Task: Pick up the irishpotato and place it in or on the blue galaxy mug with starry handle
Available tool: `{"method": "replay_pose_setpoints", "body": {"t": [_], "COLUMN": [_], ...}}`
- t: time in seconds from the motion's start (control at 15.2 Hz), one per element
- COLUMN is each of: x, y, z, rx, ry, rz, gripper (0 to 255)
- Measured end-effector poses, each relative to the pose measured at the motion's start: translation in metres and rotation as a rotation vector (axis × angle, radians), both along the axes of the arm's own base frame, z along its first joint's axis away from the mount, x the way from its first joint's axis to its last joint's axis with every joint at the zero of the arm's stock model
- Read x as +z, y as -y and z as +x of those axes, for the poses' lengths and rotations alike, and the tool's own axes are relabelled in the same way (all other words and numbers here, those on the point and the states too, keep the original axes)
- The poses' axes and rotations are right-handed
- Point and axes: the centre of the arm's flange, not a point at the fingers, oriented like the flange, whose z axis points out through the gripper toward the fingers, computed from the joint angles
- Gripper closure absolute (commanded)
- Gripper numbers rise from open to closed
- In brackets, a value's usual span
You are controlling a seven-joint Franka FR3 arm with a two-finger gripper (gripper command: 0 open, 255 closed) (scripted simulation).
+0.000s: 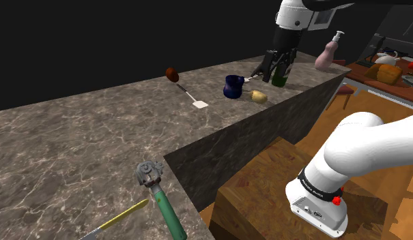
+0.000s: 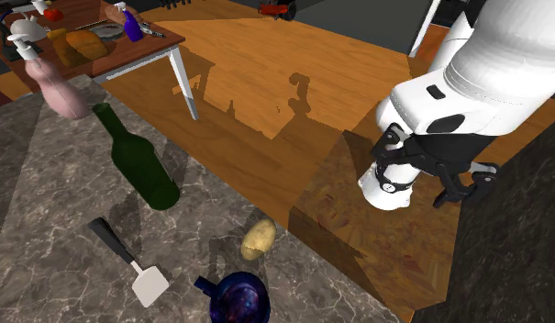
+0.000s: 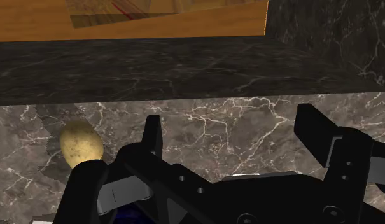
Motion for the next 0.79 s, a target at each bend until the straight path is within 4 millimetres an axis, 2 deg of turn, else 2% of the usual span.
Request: {"method": "replay_pose_setpoints", "body": {"t": [0.2, 0.79], "x": [-0.009, -0.075], "y": [0.011, 0.083], "z": [0.009, 0.075], "rx": [-0.007, -0.054], "ry": [-0.006, -0.051], "rz": [-0.001, -0.005], "gripper": [0, 0]}}
